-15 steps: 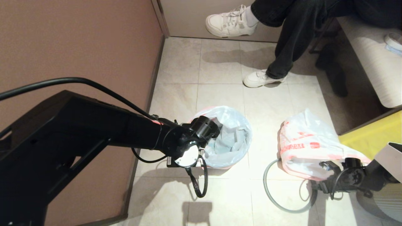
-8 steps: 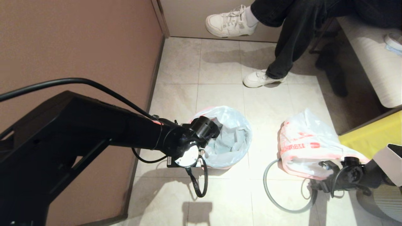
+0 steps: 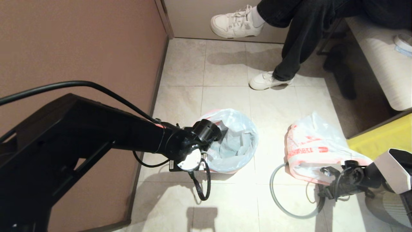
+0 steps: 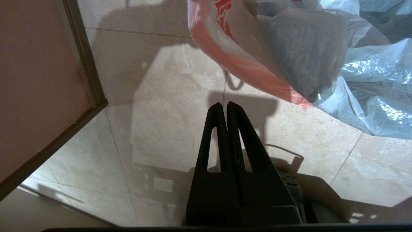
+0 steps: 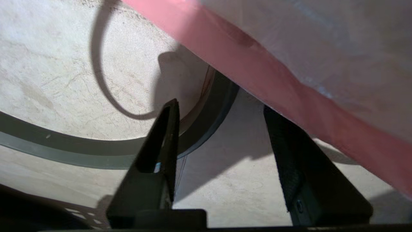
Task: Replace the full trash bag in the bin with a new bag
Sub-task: Place the trash can ring on the trash can
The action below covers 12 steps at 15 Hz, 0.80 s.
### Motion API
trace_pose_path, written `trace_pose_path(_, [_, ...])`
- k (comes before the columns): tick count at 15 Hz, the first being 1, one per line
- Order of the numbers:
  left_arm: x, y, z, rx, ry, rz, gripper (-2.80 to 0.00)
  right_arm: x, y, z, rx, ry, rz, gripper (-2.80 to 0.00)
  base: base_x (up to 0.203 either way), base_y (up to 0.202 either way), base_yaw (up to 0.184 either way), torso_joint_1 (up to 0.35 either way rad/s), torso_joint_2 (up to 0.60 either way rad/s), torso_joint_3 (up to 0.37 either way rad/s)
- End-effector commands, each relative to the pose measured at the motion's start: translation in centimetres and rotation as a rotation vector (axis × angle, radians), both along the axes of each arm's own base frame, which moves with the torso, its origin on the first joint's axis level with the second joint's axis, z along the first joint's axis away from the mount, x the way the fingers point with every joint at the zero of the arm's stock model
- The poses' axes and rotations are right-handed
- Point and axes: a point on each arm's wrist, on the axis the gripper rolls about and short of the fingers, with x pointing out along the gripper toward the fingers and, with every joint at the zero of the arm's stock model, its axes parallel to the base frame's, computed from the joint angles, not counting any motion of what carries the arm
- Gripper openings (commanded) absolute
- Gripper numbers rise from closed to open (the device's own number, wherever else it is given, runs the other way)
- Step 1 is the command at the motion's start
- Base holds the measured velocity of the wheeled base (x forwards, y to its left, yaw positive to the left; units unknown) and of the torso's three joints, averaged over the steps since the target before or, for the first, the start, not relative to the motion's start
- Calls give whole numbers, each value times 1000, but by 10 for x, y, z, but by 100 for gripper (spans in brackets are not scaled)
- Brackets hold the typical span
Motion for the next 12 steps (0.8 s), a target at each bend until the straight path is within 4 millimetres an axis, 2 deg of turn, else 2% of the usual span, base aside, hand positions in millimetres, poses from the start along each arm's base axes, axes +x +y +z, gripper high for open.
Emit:
trace_pose_path(1, [0,1,0,3,0,8,-280,-2,1,-8,4,16,8,-280,0,0,0,0,0,0])
trace_pose_path(6, [0,2,1,-9,-8,14,-280,-9,4,0,20,98,29,-280,0,0,0,0,0,0])
trace_pose_path(9, [-2,3,11,-43,-38,24,-280,-14,5,36,35,135,29,-280,0,0,0,0,0,0])
trace_pose_path(12, [-5,1,15,-56,-43,13,-280,-33,9,78,52,166,18,-280,0,0,0,0,0,0])
